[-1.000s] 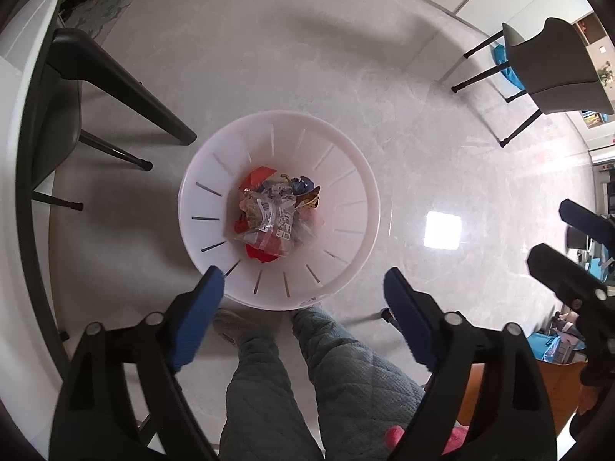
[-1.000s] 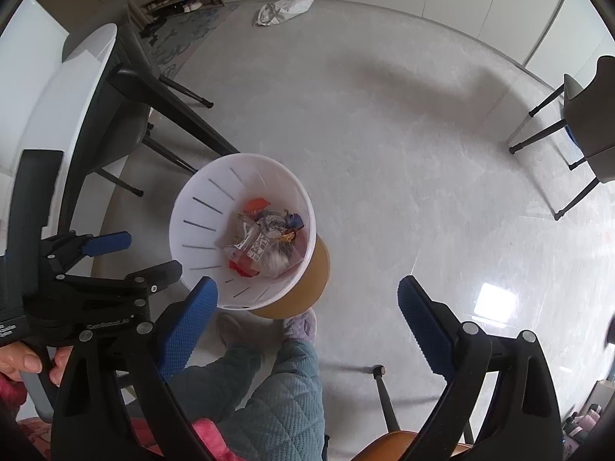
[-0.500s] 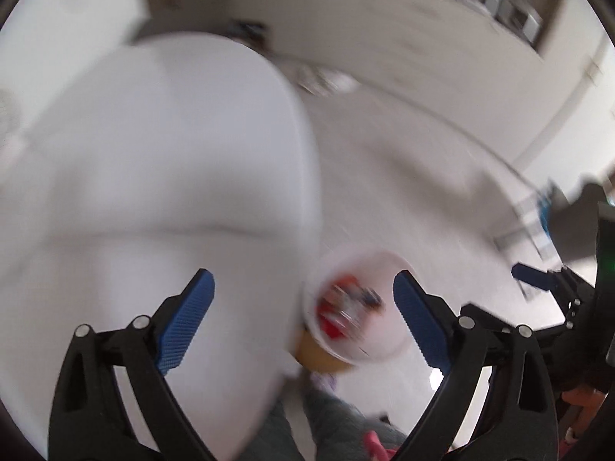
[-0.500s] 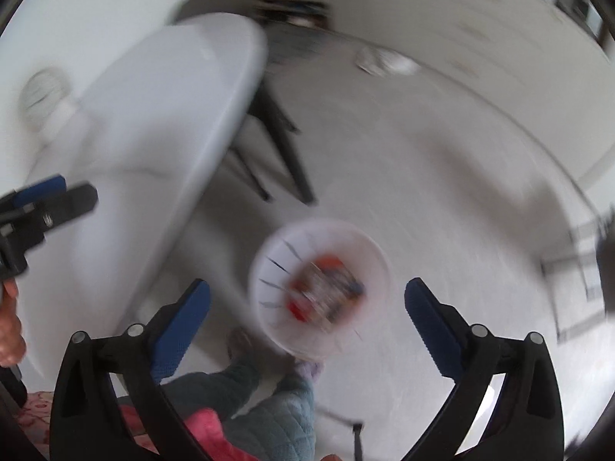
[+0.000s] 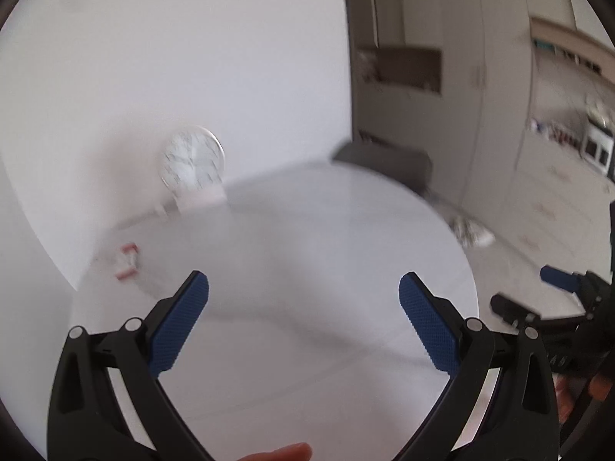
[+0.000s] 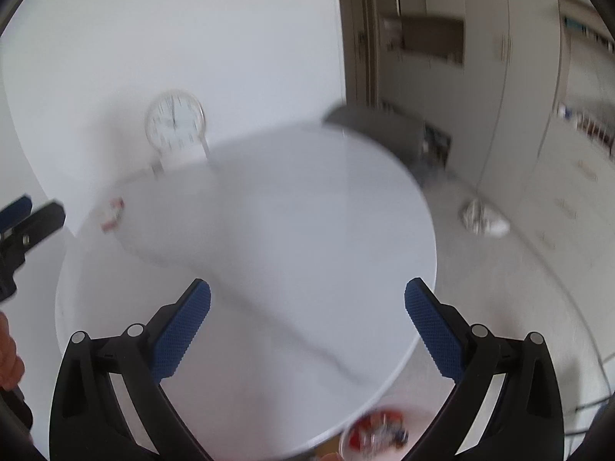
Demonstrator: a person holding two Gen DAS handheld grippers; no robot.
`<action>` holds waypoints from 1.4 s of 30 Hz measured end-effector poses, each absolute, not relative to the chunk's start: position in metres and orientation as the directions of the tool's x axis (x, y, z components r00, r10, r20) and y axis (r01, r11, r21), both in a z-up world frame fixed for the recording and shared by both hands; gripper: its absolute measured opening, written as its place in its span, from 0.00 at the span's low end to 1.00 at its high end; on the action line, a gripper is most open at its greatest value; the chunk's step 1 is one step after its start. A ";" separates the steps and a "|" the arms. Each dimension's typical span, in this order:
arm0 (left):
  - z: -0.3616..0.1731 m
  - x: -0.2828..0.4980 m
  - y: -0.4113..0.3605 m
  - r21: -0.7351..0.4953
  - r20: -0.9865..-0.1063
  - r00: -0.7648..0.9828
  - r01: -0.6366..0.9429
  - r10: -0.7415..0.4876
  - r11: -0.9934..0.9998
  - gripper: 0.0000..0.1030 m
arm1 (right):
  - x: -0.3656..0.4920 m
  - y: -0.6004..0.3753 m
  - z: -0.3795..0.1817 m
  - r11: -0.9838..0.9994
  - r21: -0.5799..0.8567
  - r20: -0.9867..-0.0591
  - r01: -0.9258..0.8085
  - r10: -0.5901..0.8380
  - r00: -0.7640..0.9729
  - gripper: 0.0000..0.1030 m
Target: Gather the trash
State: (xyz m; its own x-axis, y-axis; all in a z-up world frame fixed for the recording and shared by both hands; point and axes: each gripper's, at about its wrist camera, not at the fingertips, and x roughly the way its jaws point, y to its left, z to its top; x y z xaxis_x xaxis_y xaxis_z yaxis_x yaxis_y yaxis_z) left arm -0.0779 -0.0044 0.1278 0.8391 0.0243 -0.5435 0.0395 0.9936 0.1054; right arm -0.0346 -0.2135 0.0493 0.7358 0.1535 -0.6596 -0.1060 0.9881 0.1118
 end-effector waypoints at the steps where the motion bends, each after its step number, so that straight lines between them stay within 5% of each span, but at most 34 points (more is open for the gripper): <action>1: 0.143 -0.078 -0.001 0.105 -0.522 0.853 0.030 0.030 0.994 0.92 | -0.032 -0.212 0.070 0.988 0.107 -0.628 -0.109 0.152 0.763 0.97; 12: 0.227 -0.089 -0.004 0.046 -0.398 0.916 0.070 -0.046 0.996 0.92 | -0.044 -0.218 0.173 0.996 0.059 -0.445 -0.065 0.085 0.892 0.98; 42: 0.210 -0.074 -0.013 0.037 -0.453 0.887 0.121 -0.092 0.992 0.92 | -0.057 -0.215 0.166 0.998 0.055 -0.433 -0.026 0.047 0.900 0.98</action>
State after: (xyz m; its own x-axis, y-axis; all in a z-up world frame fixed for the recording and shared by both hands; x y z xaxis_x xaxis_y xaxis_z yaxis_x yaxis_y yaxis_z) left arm -0.0740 -0.0126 0.2099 0.8869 -0.0919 -0.4526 0.1215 0.9919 0.0366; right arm -0.0568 -0.2154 0.1665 0.9003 0.0475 -0.4328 -0.0261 0.9981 0.0553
